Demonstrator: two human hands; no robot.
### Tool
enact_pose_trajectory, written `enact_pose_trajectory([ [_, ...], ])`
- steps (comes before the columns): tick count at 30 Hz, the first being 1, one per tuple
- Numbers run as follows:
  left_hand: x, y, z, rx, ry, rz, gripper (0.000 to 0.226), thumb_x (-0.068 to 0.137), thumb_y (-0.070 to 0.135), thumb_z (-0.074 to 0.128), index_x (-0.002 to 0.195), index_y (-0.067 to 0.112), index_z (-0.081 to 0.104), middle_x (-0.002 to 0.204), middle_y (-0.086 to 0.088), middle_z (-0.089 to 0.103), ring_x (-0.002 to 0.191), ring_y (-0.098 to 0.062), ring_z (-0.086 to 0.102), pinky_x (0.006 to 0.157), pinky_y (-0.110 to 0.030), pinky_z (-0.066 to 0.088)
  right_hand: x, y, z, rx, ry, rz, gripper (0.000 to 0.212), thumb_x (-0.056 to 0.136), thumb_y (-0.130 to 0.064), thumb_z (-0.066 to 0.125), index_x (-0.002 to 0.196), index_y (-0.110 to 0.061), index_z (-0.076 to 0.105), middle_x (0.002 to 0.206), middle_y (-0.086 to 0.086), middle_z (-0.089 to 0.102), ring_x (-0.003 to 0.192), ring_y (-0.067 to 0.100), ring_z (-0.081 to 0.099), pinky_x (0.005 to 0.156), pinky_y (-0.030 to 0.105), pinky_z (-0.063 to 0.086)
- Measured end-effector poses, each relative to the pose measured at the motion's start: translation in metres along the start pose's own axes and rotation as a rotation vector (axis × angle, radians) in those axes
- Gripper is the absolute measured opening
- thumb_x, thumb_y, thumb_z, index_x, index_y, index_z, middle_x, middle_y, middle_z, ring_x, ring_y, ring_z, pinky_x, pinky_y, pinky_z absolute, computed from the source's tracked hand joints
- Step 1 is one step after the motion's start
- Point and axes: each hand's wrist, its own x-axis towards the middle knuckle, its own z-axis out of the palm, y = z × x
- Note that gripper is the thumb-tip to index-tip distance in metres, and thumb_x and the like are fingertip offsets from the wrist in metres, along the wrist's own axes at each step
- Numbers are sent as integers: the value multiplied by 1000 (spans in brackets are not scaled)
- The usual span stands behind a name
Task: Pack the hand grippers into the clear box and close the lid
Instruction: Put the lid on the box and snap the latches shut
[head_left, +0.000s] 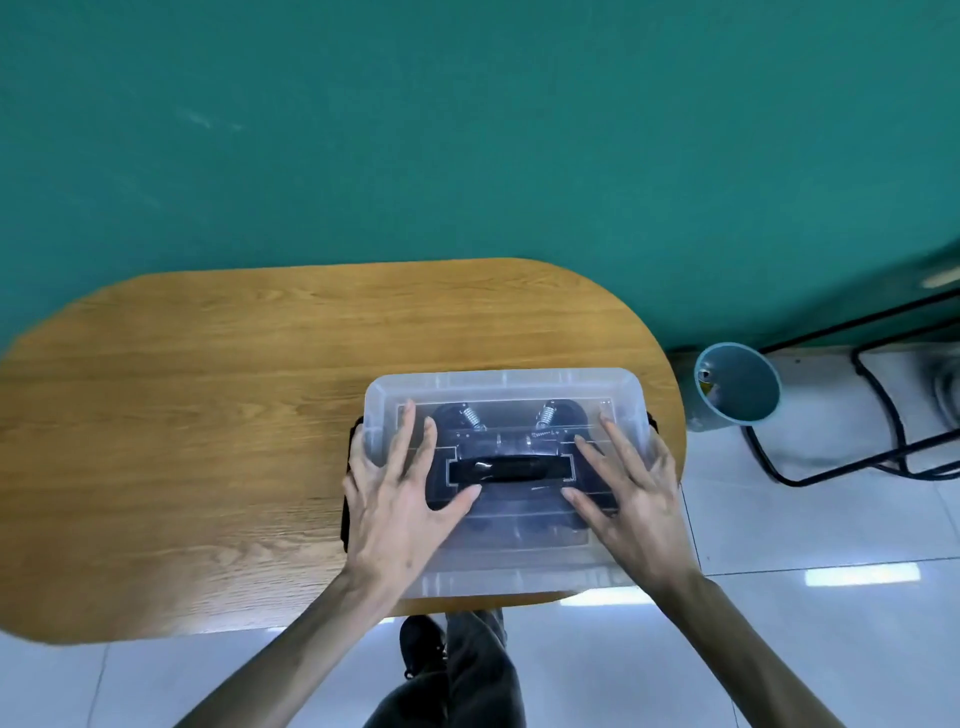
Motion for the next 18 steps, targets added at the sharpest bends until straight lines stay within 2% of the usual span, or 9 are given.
enact_pose_trajectory([
  [4, 1, -1, 3, 35, -10, 11, 94, 84, 83, 34, 160, 27, 28, 170, 15, -6, 148, -45, 9, 106, -60, 37, -7, 0, 6, -50, -41, -3, 57, 98, -54, 52, 147, -25, 52, 166, -5, 26, 142, 49, 34, 116, 63, 28],
  [8, 0, -2, 5, 77, -52, 20, 92, 89, 80, 26, 162, 26, 15, 169, 10, -15, 151, -48, -1, 108, -61, 36, -4, -5, 5, -126, -98, 53, 61, 99, -57, 42, 152, -27, 44, 168, -5, 22, 147, 48, 25, 117, 63, 25],
  [12, 1, -3, 5, 74, -18, 55, 86, 95, 74, 23, 163, 23, 9, 169, -4, -20, 152, -41, -18, 120, -61, 18, 5, -6, 1, -133, -79, 121, 65, 103, -57, 28, 159, -24, 28, 170, 4, 11, 156, 34, 1, 124, 56, 13],
  [15, 19, -10, 2, 110, 49, 114, 81, 99, 67, 25, 163, 19, 11, 169, -13, -13, 154, -35, -14, 123, -59, 11, 28, 4, 0, -158, -50, 107, 65, 104, -51, 30, 160, -19, 26, 169, 13, 12, 157, 32, 0, 125, 54, 11],
  [18, 38, -18, 2, 137, 42, 116, 80, 101, 65, 23, 163, 18, 7, 168, -15, -15, 155, -31, -14, 125, -56, 11, 42, 11, 8, -201, -69, 80, 67, 105, -49, 33, 159, -11, 26, 168, 17, 12, 157, 32, 4, 124, 53, 17],
])
